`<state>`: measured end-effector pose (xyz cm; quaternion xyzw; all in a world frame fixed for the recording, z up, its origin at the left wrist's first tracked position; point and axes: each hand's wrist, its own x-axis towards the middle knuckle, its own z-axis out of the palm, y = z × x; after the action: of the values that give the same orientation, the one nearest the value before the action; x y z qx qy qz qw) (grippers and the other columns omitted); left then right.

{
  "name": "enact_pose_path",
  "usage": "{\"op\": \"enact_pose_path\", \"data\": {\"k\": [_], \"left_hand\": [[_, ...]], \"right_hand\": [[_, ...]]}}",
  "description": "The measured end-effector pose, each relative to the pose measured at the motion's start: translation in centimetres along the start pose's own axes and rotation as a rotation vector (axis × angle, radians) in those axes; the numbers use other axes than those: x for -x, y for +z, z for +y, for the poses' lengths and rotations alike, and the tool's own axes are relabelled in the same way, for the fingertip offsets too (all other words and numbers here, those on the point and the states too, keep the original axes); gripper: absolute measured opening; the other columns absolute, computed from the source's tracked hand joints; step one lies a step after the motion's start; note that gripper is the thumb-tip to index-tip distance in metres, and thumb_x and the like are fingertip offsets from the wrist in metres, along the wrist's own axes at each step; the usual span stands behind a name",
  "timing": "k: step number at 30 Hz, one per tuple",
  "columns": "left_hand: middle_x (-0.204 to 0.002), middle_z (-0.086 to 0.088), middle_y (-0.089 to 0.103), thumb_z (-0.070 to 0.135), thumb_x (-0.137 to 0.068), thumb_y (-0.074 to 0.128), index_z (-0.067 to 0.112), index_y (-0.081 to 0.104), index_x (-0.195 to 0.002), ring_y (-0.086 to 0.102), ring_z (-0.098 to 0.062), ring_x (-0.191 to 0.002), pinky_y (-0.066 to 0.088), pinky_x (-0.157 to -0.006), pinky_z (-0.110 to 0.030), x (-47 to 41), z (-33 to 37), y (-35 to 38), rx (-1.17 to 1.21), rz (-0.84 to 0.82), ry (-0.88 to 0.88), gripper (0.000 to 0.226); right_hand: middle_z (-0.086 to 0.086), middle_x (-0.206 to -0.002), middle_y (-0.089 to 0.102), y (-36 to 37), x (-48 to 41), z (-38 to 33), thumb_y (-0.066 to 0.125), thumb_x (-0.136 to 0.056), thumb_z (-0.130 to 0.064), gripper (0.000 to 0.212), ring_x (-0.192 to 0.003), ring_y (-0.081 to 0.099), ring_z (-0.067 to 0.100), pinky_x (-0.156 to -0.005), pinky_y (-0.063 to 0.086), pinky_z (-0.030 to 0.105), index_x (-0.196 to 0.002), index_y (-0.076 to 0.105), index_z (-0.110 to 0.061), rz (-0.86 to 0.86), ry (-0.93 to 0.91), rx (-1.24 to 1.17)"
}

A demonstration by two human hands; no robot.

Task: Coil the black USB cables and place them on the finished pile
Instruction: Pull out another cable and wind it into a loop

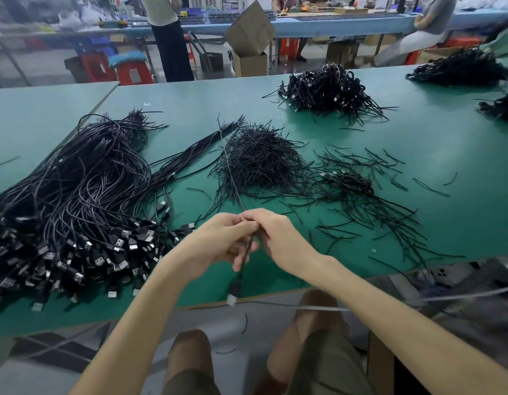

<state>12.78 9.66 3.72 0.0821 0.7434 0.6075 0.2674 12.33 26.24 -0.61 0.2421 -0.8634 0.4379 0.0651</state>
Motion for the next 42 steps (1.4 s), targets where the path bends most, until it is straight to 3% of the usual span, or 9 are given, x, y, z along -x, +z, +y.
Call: {"op": "enact_pose_path", "data": {"k": [3,8,12,17,22,27,30,35,42], "left_hand": [[-0.072,-0.006,0.065,0.026,-0.100,0.062,0.003,0.057,-0.105,0.052,-0.017,-0.050,0.048,-0.048,-0.022,0.3,-0.5,-1.1,0.107,-0.004,0.044,0.025],[-0.079,-0.011,0.062,0.014,-0.101,0.056,-0.001,0.061,-0.125,0.055,-0.020,-0.061,0.040,-0.066,-0.034,1.3,-0.8,-1.9,0.211,-0.065,0.230,0.028],[-0.083,-0.014,0.065,0.015,-0.098,0.064,0.003,0.065,-0.126,0.056,-0.027,-0.065,0.038,-0.058,-0.035,2.4,-0.1,-2.9,0.072,-0.102,0.298,0.031],[-0.061,-0.008,0.045,0.035,-0.106,0.051,0.014,0.071,-0.091,0.039,-0.015,-0.055,0.035,-0.052,-0.021,1.8,0.3,-2.3,-0.081,0.264,0.305,0.033],[-0.075,0.001,0.060,0.029,-0.107,0.049,0.013,0.068,-0.089,0.053,-0.015,-0.075,0.044,-0.073,-0.025,1.3,-0.2,-2.5,-0.170,0.349,0.326,0.031],[-0.113,-0.010,0.074,0.032,-0.105,0.050,0.002,0.065,-0.117,0.070,-0.019,-0.088,0.054,-0.061,-0.023,1.1,-1.1,-2.1,0.012,0.006,0.214,0.036],[-0.102,-0.011,0.075,0.024,-0.102,0.058,-0.002,0.065,-0.114,0.068,-0.021,-0.083,0.053,-0.057,-0.020,0.9,-1.6,-1.6,0.045,0.011,0.186,0.029],[-0.070,0.004,0.049,0.020,-0.102,0.053,0.000,0.063,-0.110,0.048,-0.011,-0.059,0.053,-0.062,-0.026,0.1,-1.2,-2.1,0.639,0.062,0.166,0.023],[-0.072,0.005,0.026,0.036,-0.106,0.049,0.010,0.061,-0.094,0.027,-0.009,-0.054,0.036,-0.049,-0.021,0.2,-1.0,-2.2,0.767,0.064,0.242,0.031]], "right_hand": [[-0.002,-0.093,0.068,0.9,0.9,0.0,0.043,-0.092,0.014,0.034,-0.090,0.063,0.011,-0.086,0.050,0.029,-0.107,0.067,-0.004,0.050,0.006,-0.027],[-0.001,-0.059,0.062,4.2,1.1,-2.7,0.031,-0.098,0.012,0.060,-0.064,0.059,0.015,-0.078,0.049,0.031,-0.061,0.059,-0.026,0.188,0.174,-0.377],[0.003,-0.064,0.064,4.7,1.0,-3.8,0.034,-0.101,0.012,0.052,-0.059,0.066,0.020,-0.063,0.056,0.034,-0.081,0.070,-0.019,0.122,0.290,-0.669],[0.009,-0.063,0.067,4.1,1.7,-4.1,0.042,-0.109,-0.019,0.027,-0.040,0.051,0.016,-0.046,0.044,0.028,-0.093,0.063,-0.018,0.009,0.277,-0.424],[-0.001,-0.048,0.055,4.2,3.3,-4.4,0.044,-0.107,-0.023,0.031,-0.037,0.040,0.010,-0.042,0.036,0.021,-0.092,0.070,-0.013,-0.075,0.290,-0.491],[-0.010,-0.043,0.039,3.2,3.2,-3.4,0.046,-0.102,-0.019,0.036,-0.040,0.031,0.009,-0.043,0.026,0.022,-0.082,0.074,-0.009,-0.026,0.355,-0.529],[-0.010,-0.043,0.039,3.0,3.4,-3.1,0.048,-0.102,-0.027,0.038,-0.042,0.030,0.012,-0.045,0.026,0.027,-0.079,0.077,-0.017,-0.078,0.338,-0.401],[-0.009,-0.045,0.032,2.0,4.1,-2.8,0.049,-0.100,-0.033,0.034,-0.043,0.025,0.013,-0.042,0.023,0.025,-0.081,0.076,-0.024,-0.166,0.316,-0.346],[-0.007,-0.048,0.032,0.7,5.0,-2.5,0.048,-0.105,-0.035,0.038,-0.046,0.025,0.014,-0.045,0.023,0.027,-0.082,0.074,-0.019,-0.200,0.301,-0.374]]}}
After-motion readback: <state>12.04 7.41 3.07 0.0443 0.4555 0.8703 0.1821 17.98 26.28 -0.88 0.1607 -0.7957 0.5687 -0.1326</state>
